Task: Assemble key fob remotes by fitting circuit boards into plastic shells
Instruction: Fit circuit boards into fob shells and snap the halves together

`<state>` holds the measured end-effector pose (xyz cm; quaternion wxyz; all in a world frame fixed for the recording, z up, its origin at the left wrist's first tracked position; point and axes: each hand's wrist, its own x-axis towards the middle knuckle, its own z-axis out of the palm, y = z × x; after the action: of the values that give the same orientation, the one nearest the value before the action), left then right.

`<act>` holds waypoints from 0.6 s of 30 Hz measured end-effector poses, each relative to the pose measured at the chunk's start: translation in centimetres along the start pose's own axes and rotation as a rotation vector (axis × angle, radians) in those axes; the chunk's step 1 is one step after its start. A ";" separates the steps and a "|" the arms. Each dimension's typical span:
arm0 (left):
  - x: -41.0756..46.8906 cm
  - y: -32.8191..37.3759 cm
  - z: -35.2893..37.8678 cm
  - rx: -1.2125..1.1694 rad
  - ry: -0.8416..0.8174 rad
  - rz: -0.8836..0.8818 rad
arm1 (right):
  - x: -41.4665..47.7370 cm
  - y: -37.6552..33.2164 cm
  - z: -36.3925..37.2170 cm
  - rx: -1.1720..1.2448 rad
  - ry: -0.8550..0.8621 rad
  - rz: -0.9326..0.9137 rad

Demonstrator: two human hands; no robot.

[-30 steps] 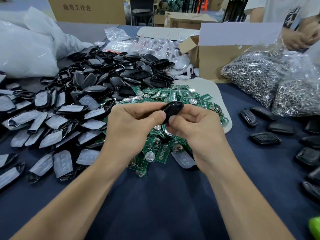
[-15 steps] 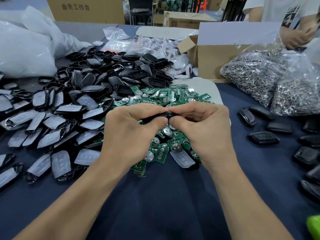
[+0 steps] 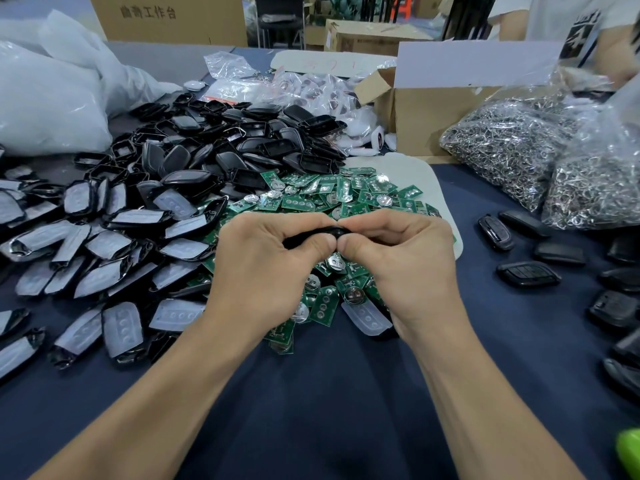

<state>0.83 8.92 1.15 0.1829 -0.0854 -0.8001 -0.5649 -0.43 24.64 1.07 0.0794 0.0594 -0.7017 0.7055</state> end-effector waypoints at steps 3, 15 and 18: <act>0.3 -0.4 -0.4 -0.056 -0.022 -0.040 | 0.2 -0.3 0.0 0.009 -0.095 0.034; 0.1 0.3 -0.3 -0.200 0.024 0.001 | -0.1 -0.7 -0.5 0.242 -0.191 0.095; 0.0 0.4 0.0 -0.212 0.056 -0.003 | -0.2 -1.0 -0.1 0.265 -0.208 0.130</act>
<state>0.99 9.06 1.43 0.1944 -0.0872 -0.7304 -0.6489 -0.04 24.77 2.02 -0.0477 0.0966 -0.6094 0.7855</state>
